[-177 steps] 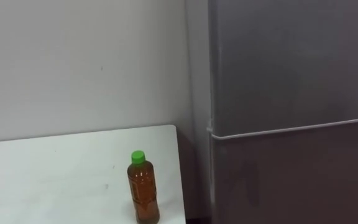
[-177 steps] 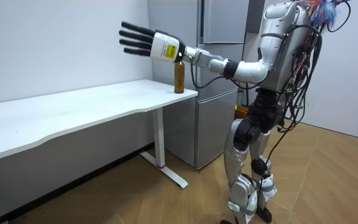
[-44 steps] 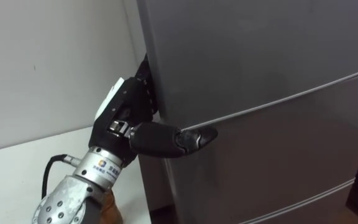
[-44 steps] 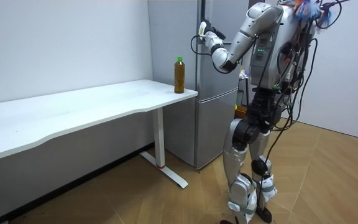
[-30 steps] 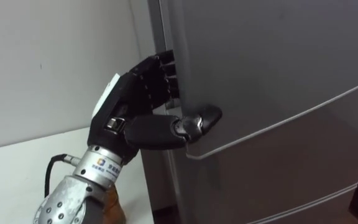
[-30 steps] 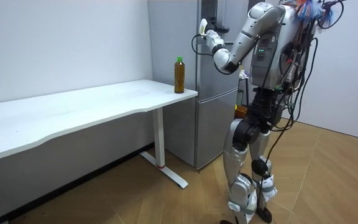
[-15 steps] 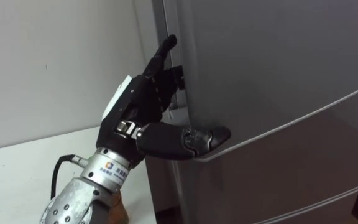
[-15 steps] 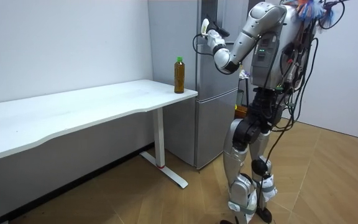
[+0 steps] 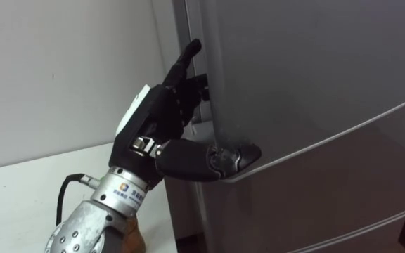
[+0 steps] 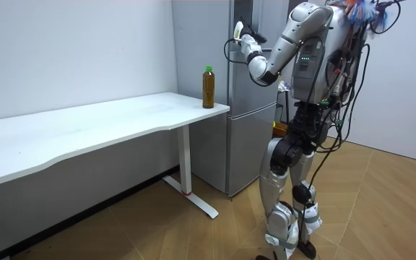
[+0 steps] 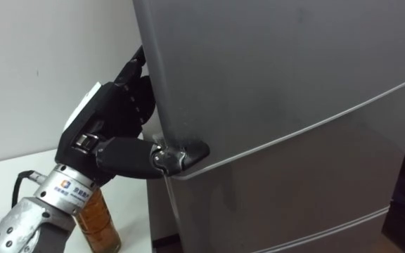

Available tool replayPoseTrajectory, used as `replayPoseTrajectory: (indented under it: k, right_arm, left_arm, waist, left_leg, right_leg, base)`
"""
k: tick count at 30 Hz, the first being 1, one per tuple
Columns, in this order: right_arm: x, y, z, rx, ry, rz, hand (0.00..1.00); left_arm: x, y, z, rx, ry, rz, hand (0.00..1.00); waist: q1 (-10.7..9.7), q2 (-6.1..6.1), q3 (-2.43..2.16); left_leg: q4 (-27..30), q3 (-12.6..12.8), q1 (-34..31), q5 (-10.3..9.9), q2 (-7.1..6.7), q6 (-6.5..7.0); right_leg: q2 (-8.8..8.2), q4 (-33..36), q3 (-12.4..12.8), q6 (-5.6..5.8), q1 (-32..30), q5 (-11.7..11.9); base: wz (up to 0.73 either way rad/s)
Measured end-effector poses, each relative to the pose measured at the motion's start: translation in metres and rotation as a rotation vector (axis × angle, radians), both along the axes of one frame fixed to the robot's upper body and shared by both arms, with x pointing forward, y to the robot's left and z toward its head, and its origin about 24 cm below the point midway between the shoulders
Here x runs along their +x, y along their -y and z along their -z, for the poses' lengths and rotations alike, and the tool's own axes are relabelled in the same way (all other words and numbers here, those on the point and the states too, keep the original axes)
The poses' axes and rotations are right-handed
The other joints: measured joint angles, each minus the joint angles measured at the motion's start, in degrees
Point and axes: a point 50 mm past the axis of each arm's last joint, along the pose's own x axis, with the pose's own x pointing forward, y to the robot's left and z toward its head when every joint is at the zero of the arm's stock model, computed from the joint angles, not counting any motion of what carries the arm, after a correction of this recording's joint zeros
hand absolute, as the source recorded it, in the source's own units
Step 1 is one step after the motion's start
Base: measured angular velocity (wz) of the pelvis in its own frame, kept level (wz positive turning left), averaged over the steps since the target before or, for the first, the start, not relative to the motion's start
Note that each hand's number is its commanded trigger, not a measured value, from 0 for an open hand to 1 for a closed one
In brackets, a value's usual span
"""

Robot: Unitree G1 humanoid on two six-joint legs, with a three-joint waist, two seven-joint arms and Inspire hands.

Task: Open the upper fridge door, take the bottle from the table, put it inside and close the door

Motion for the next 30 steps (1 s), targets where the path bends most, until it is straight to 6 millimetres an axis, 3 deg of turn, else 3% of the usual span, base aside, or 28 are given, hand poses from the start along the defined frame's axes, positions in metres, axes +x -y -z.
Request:
replayPoseTrajectory:
  k: [30]
  right_arm:
    - [-0.0020, -0.0012, 0.0008, 0.015, -0.004, 0.007, 0.00]
  left_arm:
    - [-0.0012, 0.0053, 0.0008, -0.009, -0.004, 0.019, 0.00]
  waist:
    - [-0.1, 0.10, -0.27]
  left_leg:
    - [0.2, 0.1, 0.0, 0.0, -0.03, 0.04]
  right_leg:
    - [-0.15, 0.1, 0.0, 0.08, 0.1, 0.1]
  base:
    - [0.00]
